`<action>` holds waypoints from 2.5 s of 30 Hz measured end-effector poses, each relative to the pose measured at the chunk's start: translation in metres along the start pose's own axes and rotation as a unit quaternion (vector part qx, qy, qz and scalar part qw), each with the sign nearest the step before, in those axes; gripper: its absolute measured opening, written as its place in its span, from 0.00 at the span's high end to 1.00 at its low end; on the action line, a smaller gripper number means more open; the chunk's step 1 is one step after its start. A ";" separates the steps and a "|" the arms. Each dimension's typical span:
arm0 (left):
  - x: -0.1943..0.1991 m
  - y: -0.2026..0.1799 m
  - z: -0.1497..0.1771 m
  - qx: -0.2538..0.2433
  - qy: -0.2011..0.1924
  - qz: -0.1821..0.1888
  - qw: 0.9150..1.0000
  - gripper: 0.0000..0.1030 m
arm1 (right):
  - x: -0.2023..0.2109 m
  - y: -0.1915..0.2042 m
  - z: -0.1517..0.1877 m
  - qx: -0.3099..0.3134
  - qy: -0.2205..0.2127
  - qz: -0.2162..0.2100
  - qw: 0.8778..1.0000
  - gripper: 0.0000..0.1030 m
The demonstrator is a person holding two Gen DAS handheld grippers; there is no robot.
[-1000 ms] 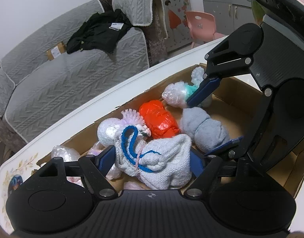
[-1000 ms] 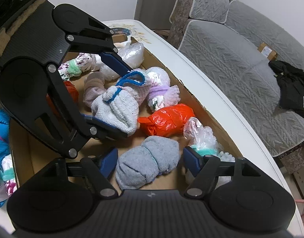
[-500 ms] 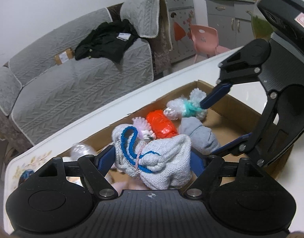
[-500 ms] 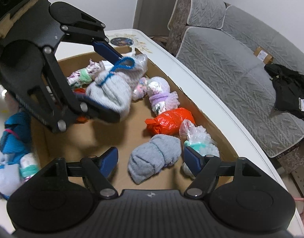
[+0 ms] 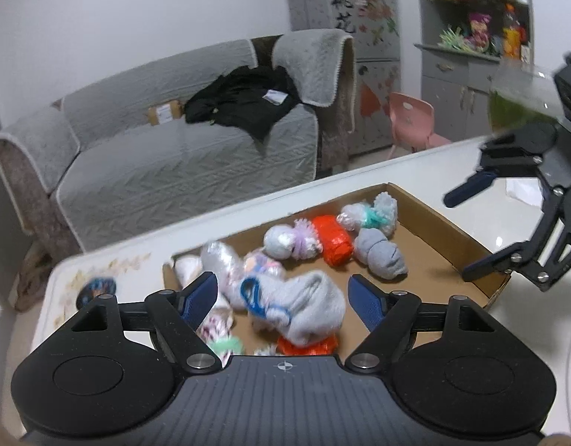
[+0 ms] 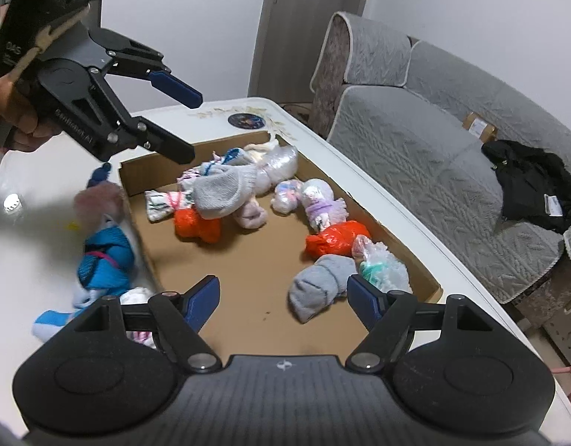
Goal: Organize objects
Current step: 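Move both tools back to the remaining socks on the table, then grasp the pink-pompom blue knit hat with the left gripper while the right grasps the twine-tied blue-white sock bundle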
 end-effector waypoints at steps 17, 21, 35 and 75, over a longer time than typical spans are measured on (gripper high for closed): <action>0.072 0.017 0.094 0.059 -0.003 -0.020 0.998 0.19 | 0.025 0.077 0.029 -0.027 -0.051 -0.019 0.998 0.27; 0.077 0.008 0.113 0.061 0.006 -0.019 0.998 0.19 | 0.024 0.105 0.036 -0.034 -0.066 -0.034 0.997 0.26; 0.055 -0.004 0.134 0.091 0.019 -0.034 0.995 0.17 | -0.009 0.143 0.049 -0.060 -0.072 -0.019 0.995 0.16; 0.035 -0.023 0.139 0.060 0.047 0.023 0.997 0.51 | -0.011 0.142 0.067 -0.108 -0.088 -0.032 0.990 0.20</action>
Point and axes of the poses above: each gripper's, at about its wrist camera, not at the fingertips, and x roughly against the way its jaws point, y to its left, z to its underside, the point moved 4 cm from there along -x, roughly the way its jaws point, and after that the axes turned 10 degrees about -z, right-handed, at the moved point
